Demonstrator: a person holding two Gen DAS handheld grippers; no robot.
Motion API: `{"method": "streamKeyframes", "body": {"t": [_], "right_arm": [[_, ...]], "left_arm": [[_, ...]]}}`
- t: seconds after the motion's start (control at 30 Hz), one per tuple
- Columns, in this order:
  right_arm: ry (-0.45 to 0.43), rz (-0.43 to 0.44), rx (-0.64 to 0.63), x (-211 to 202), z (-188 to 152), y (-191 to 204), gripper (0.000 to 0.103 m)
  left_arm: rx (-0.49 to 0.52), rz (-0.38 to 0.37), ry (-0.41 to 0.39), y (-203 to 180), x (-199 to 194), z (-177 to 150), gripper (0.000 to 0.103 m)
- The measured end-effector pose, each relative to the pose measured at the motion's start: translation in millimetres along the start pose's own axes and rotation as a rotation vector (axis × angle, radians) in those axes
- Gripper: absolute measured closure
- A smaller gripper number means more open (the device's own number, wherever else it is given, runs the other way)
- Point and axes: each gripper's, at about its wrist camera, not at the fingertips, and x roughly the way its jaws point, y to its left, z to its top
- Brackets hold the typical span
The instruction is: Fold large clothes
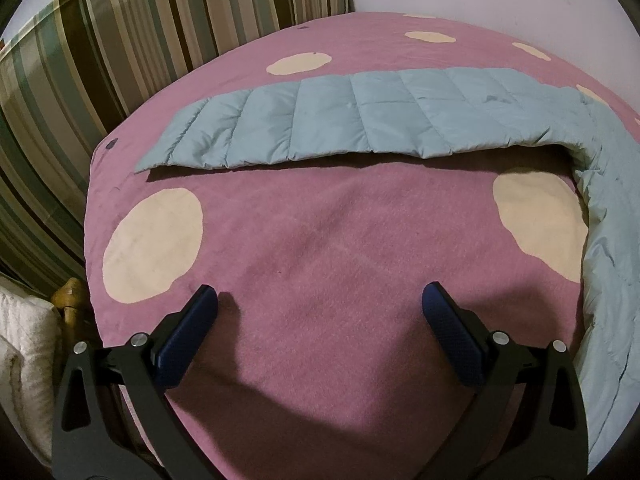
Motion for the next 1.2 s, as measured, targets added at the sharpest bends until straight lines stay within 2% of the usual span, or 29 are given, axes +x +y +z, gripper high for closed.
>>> {"method": "streamKeyframes", "body": {"t": [0.1, 0.3, 0.5, 0.83, 1.2], "right_arm": [[-0.009, 0.015, -0.017, 0, 0, 13, 0.063], [-0.03, 0.029, -0.102, -7, 0, 42, 0.051], [-0.021, -0.003, -0.243, -5, -4, 71, 0.048], [-0.024, -0.054, -0.344, -18, -13, 83, 0.044], [-0.031, 0.003, -0.266, -44, -19, 74, 0.044]], "left_arm": [[0.0, 0.0, 0.001, 0, 0, 0, 0.002], [-0.001, -0.001, 0.001, 0, 1, 0, 0.002], [0.0, -0.001, 0.001, 0, 0, 0, 0.002], [-0.001, -0.002, 0.001, 0, 0, 0, 0.002], [-0.002, -0.002, 0.0, 0, 1, 0, 0.002]]}}
